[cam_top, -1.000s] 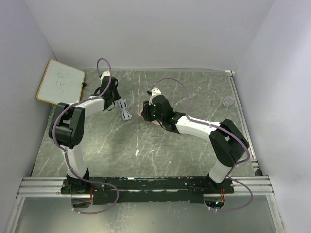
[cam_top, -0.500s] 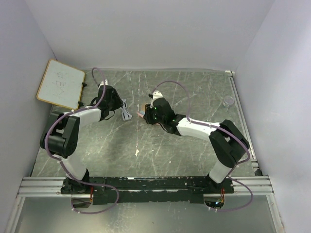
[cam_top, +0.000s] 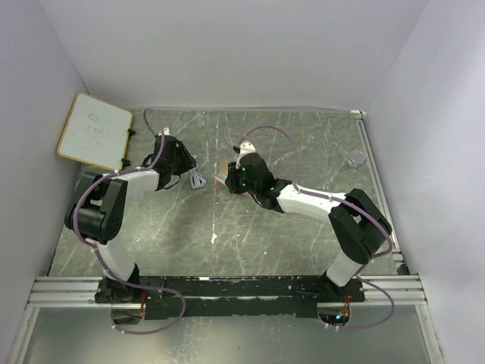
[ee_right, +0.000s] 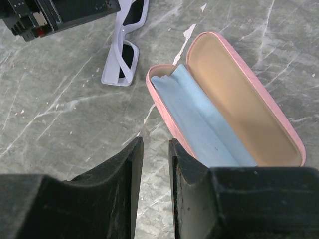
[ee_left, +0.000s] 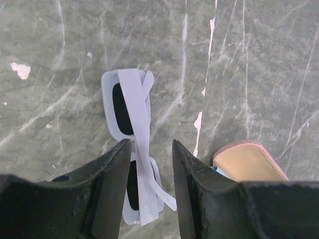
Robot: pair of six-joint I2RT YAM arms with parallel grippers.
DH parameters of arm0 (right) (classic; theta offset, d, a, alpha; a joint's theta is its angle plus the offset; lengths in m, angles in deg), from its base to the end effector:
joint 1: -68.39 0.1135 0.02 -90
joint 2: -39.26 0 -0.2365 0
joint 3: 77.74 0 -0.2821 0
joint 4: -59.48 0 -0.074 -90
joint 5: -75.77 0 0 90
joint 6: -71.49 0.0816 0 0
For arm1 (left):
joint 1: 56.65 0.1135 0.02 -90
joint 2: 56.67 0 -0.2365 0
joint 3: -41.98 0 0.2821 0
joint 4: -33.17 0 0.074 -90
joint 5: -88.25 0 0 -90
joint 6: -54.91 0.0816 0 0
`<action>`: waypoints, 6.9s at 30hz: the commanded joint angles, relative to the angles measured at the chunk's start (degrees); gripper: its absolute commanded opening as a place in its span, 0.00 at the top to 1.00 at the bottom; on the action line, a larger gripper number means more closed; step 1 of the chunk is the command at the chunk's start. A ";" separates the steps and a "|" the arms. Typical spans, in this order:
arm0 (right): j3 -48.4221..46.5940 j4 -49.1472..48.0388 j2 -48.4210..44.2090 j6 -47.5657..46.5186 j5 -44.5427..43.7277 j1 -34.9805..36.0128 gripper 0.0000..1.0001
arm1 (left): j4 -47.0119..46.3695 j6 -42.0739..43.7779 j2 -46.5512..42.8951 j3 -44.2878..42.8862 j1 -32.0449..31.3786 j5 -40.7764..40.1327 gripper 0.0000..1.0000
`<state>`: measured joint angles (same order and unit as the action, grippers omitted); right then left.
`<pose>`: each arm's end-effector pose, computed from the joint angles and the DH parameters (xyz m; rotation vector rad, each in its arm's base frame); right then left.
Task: Organize the sunglasses
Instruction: Pick up the sunglasses from the center of the board, then adjust the sunglasses case at the center of the board, then place the sunglasses in the sunglasses case.
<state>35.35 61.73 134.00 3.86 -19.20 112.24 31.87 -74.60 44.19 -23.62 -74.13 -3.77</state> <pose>0.3102 0.2882 0.1397 -0.3480 2.1237 0.5992 0.4052 -0.1246 0.0960 -0.4430 2.1674 -0.5273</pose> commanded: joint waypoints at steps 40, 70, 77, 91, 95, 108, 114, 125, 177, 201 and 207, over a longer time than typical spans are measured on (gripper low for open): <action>0.76 0.20 -1.30 -0.41 -2.35 0.09 0.73 | -3.96 -2.64 4.56 0.12 -1.33 3.63 0.68; 2.25 0.64 -3.49 -0.39 -3.07 0.11 0.73 | -0.22 -1.36 -5.28 5.87 -5.04 -1.41 0.93; 3.10 1.58 -5.58 -0.48 -4.65 0.09 0.73 | 2.60 -1.54 -15.79 12.27 -5.95 -2.72 0.93; 6.45 4.25 -9.32 -0.14 -9.37 -0.08 0.73 | 6.52 -2.50 -29.29 18.78 -12.34 -3.65 0.93; 6.35 4.93 -8.74 -0.29 -12.74 -1.30 0.73 | 6.01 -2.88 -29.44 18.84 -13.10 -3.74 0.93; -0.05 2.95 -1.33 -1.90 -9.02 -11.87 0.73 | 5.03 -1.75 -28.47 17.64 -13.15 -2.03 0.93; -6.55 3.15 7.26 -2.57 -6.93 -14.52 0.76 | 4.56 -1.43 -29.23 17.55 -13.20 -1.56 0.93; -12.29 3.84 15.39 -2.48 -2.75 -13.80 0.76 | 4.82 -0.99 -29.75 17.42 -13.15 -2.25 0.93; 0.27 1.94 6.64 0.44 -4.00 -3.35 0.75 | 0.69 -4.82 -20.40 10.45 -18.99 -4.31 0.93; 0.67 1.66 5.54 0.33 -3.99 -2.50 0.75 | -0.37 -6.98 -13.45 10.18 -23.65 -13.09 0.93; 0.45 1.99 4.96 0.26 -3.83 -1.86 0.75 | -1.27 -7.33 -12.81 10.97 -23.66 -13.58 0.93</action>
<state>35.48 64.62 141.17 3.97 -22.64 109.58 33.88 -81.20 30.79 -13.35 -97.32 -15.77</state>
